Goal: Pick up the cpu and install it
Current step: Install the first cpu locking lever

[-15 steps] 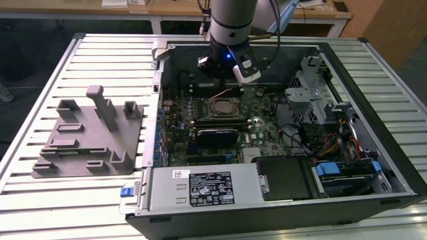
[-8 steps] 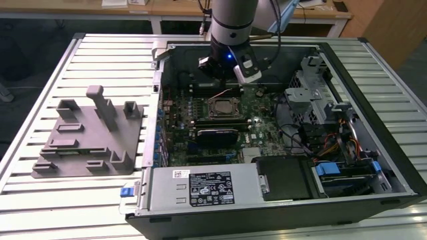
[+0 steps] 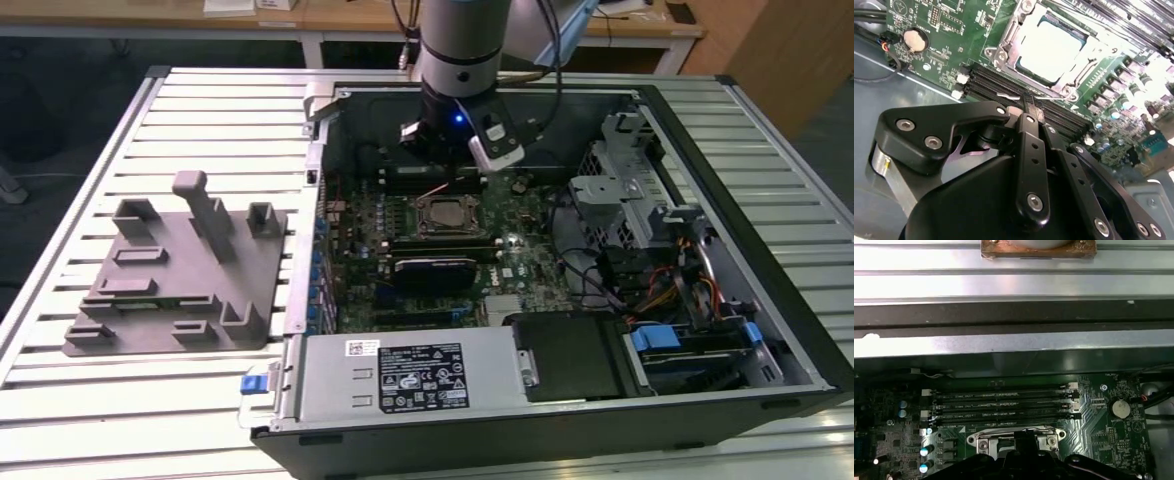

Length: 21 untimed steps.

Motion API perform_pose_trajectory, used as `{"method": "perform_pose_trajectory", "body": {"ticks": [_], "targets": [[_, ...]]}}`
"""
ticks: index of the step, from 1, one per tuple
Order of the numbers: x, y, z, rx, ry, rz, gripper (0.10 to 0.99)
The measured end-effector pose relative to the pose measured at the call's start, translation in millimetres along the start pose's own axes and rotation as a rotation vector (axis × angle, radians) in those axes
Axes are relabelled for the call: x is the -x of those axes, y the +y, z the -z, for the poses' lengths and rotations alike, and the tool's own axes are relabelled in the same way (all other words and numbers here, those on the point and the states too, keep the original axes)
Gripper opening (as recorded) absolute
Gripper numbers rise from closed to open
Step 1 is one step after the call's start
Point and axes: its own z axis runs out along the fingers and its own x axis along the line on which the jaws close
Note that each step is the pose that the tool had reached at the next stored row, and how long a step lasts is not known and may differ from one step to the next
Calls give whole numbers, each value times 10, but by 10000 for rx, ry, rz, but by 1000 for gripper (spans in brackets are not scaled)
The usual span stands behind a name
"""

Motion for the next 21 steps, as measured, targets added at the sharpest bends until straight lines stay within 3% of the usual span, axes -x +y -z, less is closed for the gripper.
{"method": "perform_pose_trajectory", "body": {"ticks": [8,16,21], "targets": [[-34,-24,-105,103,-23,0,106],[-50,-23,-163,102,-52,6,106],[-53,4,-190,30,-80,16,106]]}}
